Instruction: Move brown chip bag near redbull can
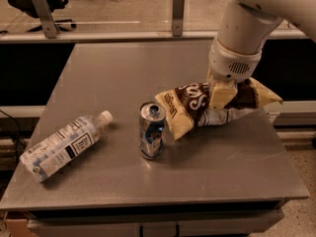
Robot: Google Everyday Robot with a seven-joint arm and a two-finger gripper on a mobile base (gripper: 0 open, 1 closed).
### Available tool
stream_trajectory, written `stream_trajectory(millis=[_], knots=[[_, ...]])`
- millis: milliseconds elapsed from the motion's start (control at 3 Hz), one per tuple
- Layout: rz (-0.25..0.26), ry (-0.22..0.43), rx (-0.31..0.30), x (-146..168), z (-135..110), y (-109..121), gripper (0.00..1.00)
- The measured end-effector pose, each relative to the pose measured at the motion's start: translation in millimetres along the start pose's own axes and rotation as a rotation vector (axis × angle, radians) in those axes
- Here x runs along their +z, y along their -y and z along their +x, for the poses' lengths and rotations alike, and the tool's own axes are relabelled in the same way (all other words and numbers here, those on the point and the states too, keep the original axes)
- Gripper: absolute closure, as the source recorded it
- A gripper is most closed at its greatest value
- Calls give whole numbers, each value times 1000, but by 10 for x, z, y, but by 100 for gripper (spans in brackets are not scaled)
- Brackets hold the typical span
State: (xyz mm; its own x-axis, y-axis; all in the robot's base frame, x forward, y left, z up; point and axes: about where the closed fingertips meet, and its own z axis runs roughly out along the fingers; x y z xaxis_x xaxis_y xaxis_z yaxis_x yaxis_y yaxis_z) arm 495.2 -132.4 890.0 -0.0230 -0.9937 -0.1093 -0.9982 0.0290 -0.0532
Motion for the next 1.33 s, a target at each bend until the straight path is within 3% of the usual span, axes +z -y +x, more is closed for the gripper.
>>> stream_trajectory(millis=[667,1000,1333], knots=[[-44,31,1,-3,-70,-197,100],[-30,36,1,-5,-85,-168,83],[-19,41,1,-8,-100,-147,59]])
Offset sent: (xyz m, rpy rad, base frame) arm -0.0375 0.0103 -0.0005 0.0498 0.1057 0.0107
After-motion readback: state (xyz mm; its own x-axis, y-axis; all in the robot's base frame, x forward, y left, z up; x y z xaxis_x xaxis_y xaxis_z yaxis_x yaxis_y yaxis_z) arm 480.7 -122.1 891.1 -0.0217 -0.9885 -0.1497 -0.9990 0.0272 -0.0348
